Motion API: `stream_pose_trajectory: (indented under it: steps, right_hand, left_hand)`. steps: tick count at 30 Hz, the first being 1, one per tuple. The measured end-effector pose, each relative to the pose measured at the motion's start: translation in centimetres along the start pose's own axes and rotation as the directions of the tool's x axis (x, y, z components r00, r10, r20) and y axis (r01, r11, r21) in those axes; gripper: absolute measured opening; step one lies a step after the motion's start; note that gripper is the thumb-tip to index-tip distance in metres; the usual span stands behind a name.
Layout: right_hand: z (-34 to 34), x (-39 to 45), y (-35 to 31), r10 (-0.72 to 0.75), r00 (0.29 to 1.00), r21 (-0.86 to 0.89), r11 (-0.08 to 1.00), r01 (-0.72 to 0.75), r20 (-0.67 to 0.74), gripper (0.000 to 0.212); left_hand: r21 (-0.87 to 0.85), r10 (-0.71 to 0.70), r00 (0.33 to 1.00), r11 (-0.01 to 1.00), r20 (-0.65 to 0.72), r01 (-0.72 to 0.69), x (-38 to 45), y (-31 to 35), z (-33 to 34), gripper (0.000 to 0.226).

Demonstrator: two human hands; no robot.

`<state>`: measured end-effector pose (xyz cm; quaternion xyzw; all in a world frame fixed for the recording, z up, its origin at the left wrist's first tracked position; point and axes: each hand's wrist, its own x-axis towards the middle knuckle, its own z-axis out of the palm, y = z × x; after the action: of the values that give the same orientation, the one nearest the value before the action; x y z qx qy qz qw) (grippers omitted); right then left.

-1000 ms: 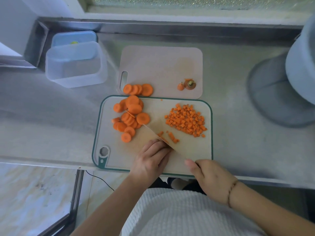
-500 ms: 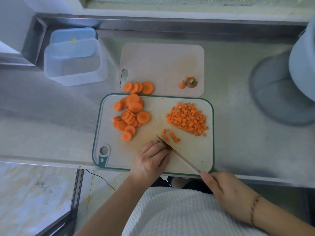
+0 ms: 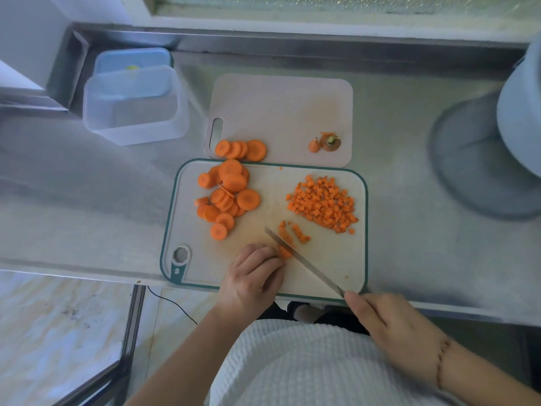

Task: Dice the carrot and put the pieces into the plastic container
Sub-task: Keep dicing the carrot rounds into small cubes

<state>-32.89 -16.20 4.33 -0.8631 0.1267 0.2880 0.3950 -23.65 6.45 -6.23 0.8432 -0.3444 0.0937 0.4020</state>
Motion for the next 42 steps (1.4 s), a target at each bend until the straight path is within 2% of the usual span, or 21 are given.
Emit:
stream_pose_trajectory:
  steps: [6, 14, 24, 27, 30, 33, 36, 38, 40, 42]
  right_hand:
    - [0.3, -0.3, 0.8, -0.027, 1.000, -0.056, 0.998, 0.026, -0.012, 0.062]
    - [0.0, -0.3, 0.7, -0.014, 1.000, -0.032, 0.999, 0.013, -0.014, 0.059]
    - [0.5, 1.3, -0.6, 0.021, 1.000, -0.142, 0.990, -0.019, 0.015, 0.063]
    - [0.2, 2.1, -1.0, 0.004, 1.000, -0.064, 0.998, -0.002, 0.030, 0.057]
    - [-0.5, 1.6, -0.1, -0.009, 1.000, -0.006, 1.000, 0.009, 0.005, 0.067]
    - [-0.8, 0.9, 0.7, -0.006, 1.000, 0.038, 0.999, 0.005, 0.020, 0.065]
    - [-0.5, 1.1, 0.3, -0.023, 0.998, 0.041, 0.999, 0.020, 0.067, 0.059]
    - [-0.2, 1.4, -0.2, -0.023, 0.992, 0.044, 0.999, 0.017, 0.124, 0.054]
    - [-0.1, 1.7, -0.3, -0.001, 0.984, 0.057, 0.998, -0.010, 0.176, 0.054]
    - [-0.5, 2.2, 0.0, 0.034, 0.982, 0.076, 0.996, -0.049, 0.184, 0.062]
  left_hand:
    - [0.028, 0.024, 0.999, 0.999, 0.026, -0.025, -0.1, -0.2, 0.5, 0.005]
    - [0.017, 0.020, 1.000, 1.000, 0.008, -0.020, 0.0, -0.2, 0.3, 0.007]
    - [0.030, 0.055, 0.998, 0.998, 0.021, -0.055, 0.0, -0.3, 0.6, 0.001]
    - [0.014, -0.002, 1.000, 1.000, 0.008, 0.002, -0.1, -0.3, 0.6, 0.004]
    - [0.016, -0.009, 1.000, 1.000, -0.004, 0.009, 0.1, -0.3, 0.6, 0.005]
    - [-0.143, -0.147, 0.984, 0.981, -0.101, 0.132, 0.1, 0.1, 0.0, 0.009]
    - [-0.320, -0.400, 0.878, 0.895, -0.263, 0.311, 0.5, 0.5, -0.3, 0.025]
    - [-0.382, -0.467, 0.825, 0.860, -0.318, 0.339, 0.8, 0.6, -0.2, 0.039]
    - [-0.364, -0.452, 0.843, 0.868, -0.293, 0.339, 0.9, 0.7, -0.3, 0.041]
    - [-0.321, -0.416, 0.878, 0.887, -0.238, 0.333, 0.7, 0.6, -0.3, 0.036]
